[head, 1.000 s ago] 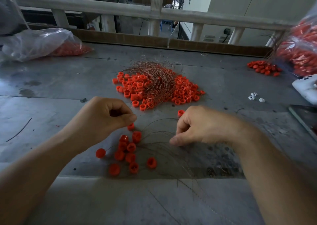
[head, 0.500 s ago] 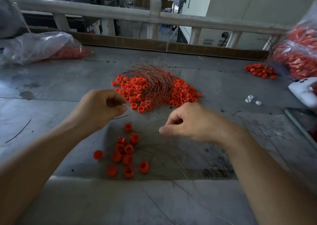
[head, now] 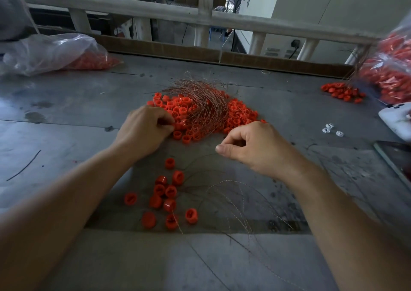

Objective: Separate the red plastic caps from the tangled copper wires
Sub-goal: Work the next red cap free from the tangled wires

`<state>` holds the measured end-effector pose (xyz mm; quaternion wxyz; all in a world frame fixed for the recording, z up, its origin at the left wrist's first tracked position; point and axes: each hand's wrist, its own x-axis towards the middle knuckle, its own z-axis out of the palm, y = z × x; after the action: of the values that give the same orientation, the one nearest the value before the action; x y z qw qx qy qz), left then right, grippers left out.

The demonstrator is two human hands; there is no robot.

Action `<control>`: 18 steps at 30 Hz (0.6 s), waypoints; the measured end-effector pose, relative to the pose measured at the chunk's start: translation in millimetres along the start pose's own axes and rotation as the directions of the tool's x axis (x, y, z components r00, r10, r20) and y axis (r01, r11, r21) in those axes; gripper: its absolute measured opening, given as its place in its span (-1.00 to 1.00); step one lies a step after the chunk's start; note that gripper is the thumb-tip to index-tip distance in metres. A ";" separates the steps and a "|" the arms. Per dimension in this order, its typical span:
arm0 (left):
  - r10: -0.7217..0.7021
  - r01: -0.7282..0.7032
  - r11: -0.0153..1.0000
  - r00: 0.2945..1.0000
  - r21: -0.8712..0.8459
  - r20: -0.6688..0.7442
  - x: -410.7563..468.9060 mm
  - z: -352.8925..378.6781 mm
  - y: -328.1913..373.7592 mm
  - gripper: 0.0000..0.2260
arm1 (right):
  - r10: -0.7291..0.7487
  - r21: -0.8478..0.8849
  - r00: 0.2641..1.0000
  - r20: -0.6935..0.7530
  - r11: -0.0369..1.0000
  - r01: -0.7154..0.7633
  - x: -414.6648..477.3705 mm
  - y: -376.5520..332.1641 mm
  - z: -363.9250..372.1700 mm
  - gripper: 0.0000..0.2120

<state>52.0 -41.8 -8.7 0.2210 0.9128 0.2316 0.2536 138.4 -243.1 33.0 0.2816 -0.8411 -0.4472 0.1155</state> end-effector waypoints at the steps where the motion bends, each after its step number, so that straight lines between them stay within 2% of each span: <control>1: -0.006 0.006 1.000 1.000 0.001 0.006 -0.5 -0.8 0.1 -0.89 | 0.004 -0.002 1.000 0.002 1.000 -0.004 0.2 0.0 0.4 -0.86; 7: 0.019 -0.019 0.999 1.000 0.038 0.015 -10.0 -4.8 4.0 -0.87 | 0.041 -0.015 0.999 -0.019 0.999 -0.041 1.5 3.4 1.6 -0.86; 13: -0.077 0.077 0.997 0.997 0.006 -0.008 -11.4 -12.3 5.6 -0.72 | 0.046 -0.010 0.998 -0.032 0.999 -0.047 4.3 6.0 0.9 -0.86; 15: -0.181 0.185 0.968 0.983 -0.170 0.038 -11.5 -21.0 10.0 -0.75 | 0.045 -0.019 0.998 -0.039 0.999 -0.046 5.6 6.3 0.4 -0.87; 18: -0.241 0.284 0.831 0.959 -0.478 0.152 -18.0 -32.4 26.3 -0.77 | 0.042 -0.035 0.999 -0.034 0.998 -0.044 6.7 6.3 0.8 -0.86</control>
<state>28.0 -63.1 23.6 0.4900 0.7949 0.2723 0.2324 146.2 -240.2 29.1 0.2715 -0.8571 -0.4262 0.0995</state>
